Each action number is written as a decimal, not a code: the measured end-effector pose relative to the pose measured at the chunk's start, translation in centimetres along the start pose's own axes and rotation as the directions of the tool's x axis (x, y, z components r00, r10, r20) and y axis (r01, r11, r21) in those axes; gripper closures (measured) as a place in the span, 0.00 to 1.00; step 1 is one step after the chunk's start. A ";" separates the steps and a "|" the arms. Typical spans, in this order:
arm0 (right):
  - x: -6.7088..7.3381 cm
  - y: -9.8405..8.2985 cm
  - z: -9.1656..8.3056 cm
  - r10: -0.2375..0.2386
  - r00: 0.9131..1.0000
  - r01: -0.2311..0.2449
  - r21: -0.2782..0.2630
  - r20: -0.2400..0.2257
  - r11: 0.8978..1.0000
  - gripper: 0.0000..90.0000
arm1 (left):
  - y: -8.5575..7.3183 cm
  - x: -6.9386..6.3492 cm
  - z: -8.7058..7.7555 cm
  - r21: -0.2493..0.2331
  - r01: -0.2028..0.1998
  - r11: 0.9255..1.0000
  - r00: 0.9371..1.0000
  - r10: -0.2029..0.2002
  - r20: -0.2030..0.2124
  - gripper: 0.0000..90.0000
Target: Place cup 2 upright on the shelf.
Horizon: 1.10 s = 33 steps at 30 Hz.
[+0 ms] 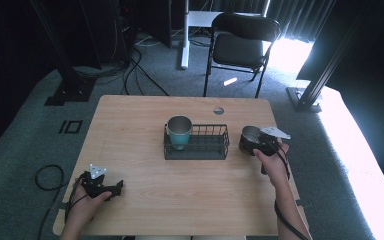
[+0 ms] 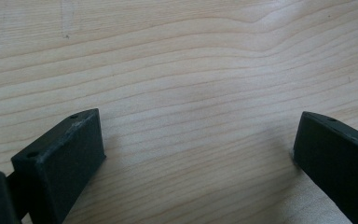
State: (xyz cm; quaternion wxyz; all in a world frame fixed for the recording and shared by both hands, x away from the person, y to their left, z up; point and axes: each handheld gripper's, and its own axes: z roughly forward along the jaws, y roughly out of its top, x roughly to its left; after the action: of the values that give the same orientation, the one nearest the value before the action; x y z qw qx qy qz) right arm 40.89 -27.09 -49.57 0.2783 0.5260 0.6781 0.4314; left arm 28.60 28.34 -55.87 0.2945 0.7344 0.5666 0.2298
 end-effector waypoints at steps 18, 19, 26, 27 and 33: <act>1.0 3.3 -2.5 -0.055 0.998 0.054 -0.033 -0.035 0.998 0.16 | 0.0 0.0 0.0 0.000 0.000 1.000 1.000 0.000 0.000 0.03; 1.1 3.4 -2.6 -0.054 0.998 0.052 -0.037 -0.038 0.998 0.17 | 0.0 0.0 0.0 0.000 0.000 1.000 1.000 0.000 0.000 0.03; 2.0 4.9 -3.2 -0.073 0.996 0.070 -0.050 -0.058 0.996 0.17 | 0.0 0.0 0.0 0.000 0.000 1.000 1.000 0.000 0.000 0.03; 2.1 5.1 -3.3 -0.072 0.996 0.069 -0.052 -0.059 0.996 0.17 | 0.0 0.0 0.0 0.000 0.000 1.000 1.000 0.000 0.000 0.03; 2.9 6.1 -3.7 -0.082 0.994 0.077 -0.060 -0.073 0.995 0.17 | 0.0 0.0 0.0 0.000 0.000 1.000 1.000 0.000 0.000 0.03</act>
State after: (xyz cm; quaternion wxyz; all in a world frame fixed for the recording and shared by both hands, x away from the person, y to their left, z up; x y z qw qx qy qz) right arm 39.87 -24.93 -42.27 0.2842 0.4738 0.6960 0.4585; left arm 28.60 28.34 -55.87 0.2944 0.7346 0.5665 0.2298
